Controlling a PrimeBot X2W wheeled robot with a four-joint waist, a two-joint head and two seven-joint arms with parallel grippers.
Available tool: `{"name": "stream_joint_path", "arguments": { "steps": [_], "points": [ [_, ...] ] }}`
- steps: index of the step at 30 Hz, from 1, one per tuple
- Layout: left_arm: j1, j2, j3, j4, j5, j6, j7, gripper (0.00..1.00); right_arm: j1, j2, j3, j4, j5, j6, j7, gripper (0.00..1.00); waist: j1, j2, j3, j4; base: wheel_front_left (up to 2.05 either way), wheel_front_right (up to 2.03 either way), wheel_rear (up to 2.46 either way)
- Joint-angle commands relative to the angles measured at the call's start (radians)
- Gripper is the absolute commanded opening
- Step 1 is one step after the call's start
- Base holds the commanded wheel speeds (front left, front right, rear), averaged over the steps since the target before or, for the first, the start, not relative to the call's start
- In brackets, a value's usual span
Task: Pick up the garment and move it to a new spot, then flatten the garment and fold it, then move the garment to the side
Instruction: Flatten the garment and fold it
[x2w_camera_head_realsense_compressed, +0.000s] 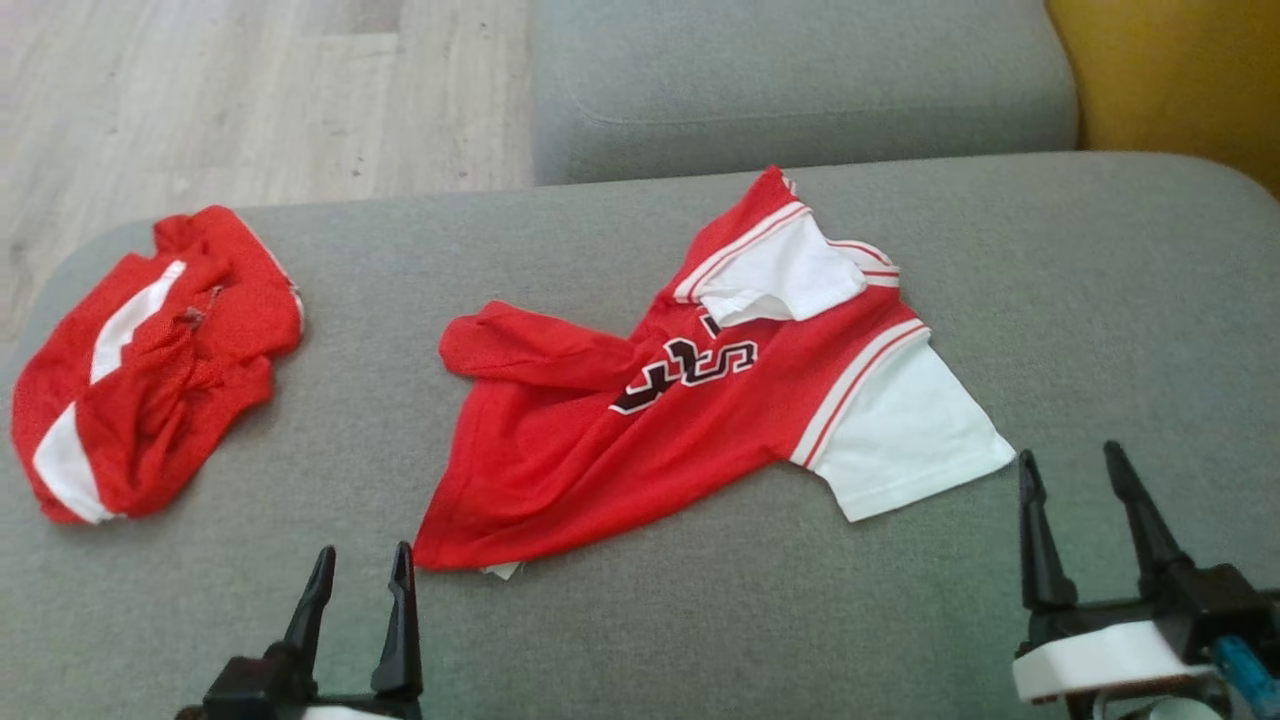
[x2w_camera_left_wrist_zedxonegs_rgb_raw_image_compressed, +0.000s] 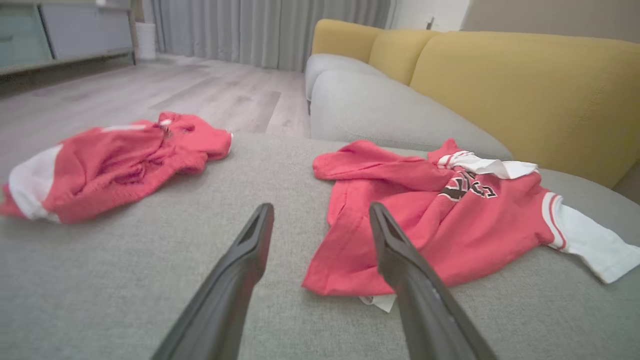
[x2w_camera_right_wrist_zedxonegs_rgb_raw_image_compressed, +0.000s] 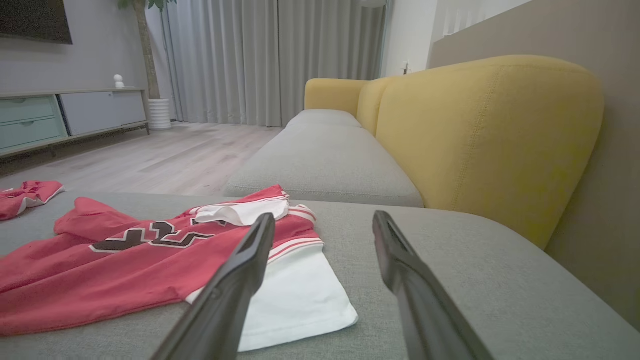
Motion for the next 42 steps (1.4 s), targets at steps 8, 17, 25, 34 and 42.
{"name": "stream_joint_path", "arguments": {
  "steps": [8, 17, 25, 34, 42],
  "points": [
    [0.026, -0.066, 0.127, -0.009, 0.157, -0.078, -0.012, 1.00, -0.010, -0.006, 0.037, 0.042, -0.020, 0.008, -0.011, 1.00, 0.0001, 0.0000, -0.016, 0.020, 0.00, 0.00, 0.00],
    [0.049, -0.138, 0.227, 0.016, 0.241, -0.153, -0.012, 1.00, -0.021, -0.006, 0.036, 0.069, -0.014, 0.008, -0.011, 1.00, 0.0001, 0.0000, -0.010, 0.014, 0.00, 0.00, 0.00],
    [-0.027, -0.164, 0.228, 0.047, 0.274, -0.179, 0.010, 1.00, -0.157, -0.032, 0.028, 0.122, -0.038, 0.008, -0.001, 1.00, 0.0001, 0.0000, 0.045, -0.016, 0.00, 0.00, 0.00],
    [-0.182, -0.151, 0.210, 0.191, 0.262, -0.166, 0.246, 1.00, -0.378, -0.110, 0.095, 0.345, -0.023, 0.008, 0.282, 1.00, 0.0001, 0.0000, 0.132, -0.038, 0.00, 0.00, 0.00],
    [-0.200, -0.152, 0.212, 0.211, 0.237, -0.159, 0.296, 1.00, -0.447, -0.147, 0.151, 0.476, 0.025, 0.008, 0.350, 1.00, 0.0001, 0.0000, 0.156, -0.035, 0.00, 0.00, 0.00]
  ]
}}
